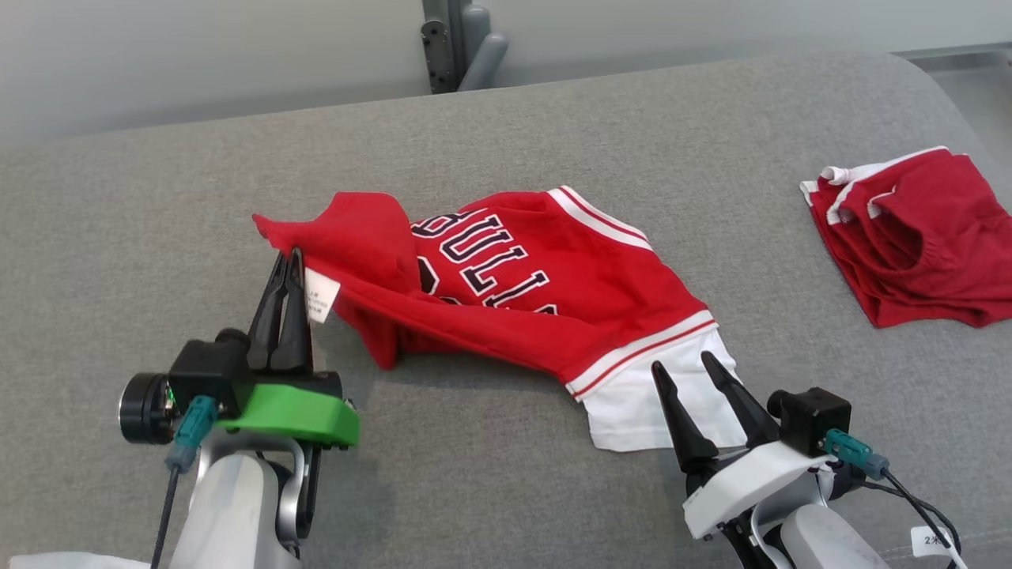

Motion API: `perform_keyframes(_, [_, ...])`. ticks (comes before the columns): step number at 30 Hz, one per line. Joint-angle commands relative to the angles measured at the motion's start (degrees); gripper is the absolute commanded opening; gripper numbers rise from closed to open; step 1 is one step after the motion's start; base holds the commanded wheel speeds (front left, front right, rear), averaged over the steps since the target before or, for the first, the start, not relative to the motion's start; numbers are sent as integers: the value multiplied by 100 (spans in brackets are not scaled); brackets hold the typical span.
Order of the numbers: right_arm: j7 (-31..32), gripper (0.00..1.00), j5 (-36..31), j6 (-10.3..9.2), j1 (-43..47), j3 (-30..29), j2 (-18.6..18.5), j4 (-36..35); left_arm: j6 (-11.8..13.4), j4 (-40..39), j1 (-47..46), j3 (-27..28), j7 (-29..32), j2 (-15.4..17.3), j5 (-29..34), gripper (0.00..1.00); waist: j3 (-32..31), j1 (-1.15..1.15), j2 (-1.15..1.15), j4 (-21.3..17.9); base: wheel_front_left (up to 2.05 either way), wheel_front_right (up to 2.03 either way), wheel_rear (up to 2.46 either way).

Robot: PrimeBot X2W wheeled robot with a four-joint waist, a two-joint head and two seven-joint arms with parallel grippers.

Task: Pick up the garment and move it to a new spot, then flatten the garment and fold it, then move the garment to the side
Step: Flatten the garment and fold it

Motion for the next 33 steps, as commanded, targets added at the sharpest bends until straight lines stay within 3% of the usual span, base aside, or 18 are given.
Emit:
perform_keyframes(1, [1, 100, 4, -4, 78, -24, 1, 17, 42, -72, 173, 33, 0, 25, 104, 0, -242, 0, 17, 363, 0, 0, 0])
perform_keyframes(8, [1, 100, -36, -4, 168, -42, 73, 46, 400, -43, 1126, 586, 0, 25, -150, 0, -258, 0, 17, 646, 0, 0, 0])
perform_keyframes(9, [1, 100, -34, -4, 172, -40, 60, 43, 433, 28, 1237, 664, -1, 23, -236, 7, -255, 0, 17, 656, 0, 0, 0])
perform_keyframes(10, [1, 100, -33, -4, 170, -36, 39, 48, 454, 167, 1351, 710, 0, 22, -279, 36, -260, 0, 17, 660, 0, 0, 0])
perform_keyframes(11, [1, 100, -30, -4, 169, -34, 11, 58, 498, 351, 1466, 767, 0, 20, -358, 100, -272, 0, 17, 656, 0, 0, 0])
perform_keyframes(18, [1, 100, -121, -4, 192, -163, -67, -5, 837, 677, 1716, 1091, 0, 24, -331, 100, -409, 0, 17, 454, 0, 0, 0])
perform_keyframes(33, [1, 100, -649, -4, 425, -460, 98, -359, 485, 167, 1754, 1030, 0, 26, 294, 100, -727, 0, 17, 18, 0, 0, 0])
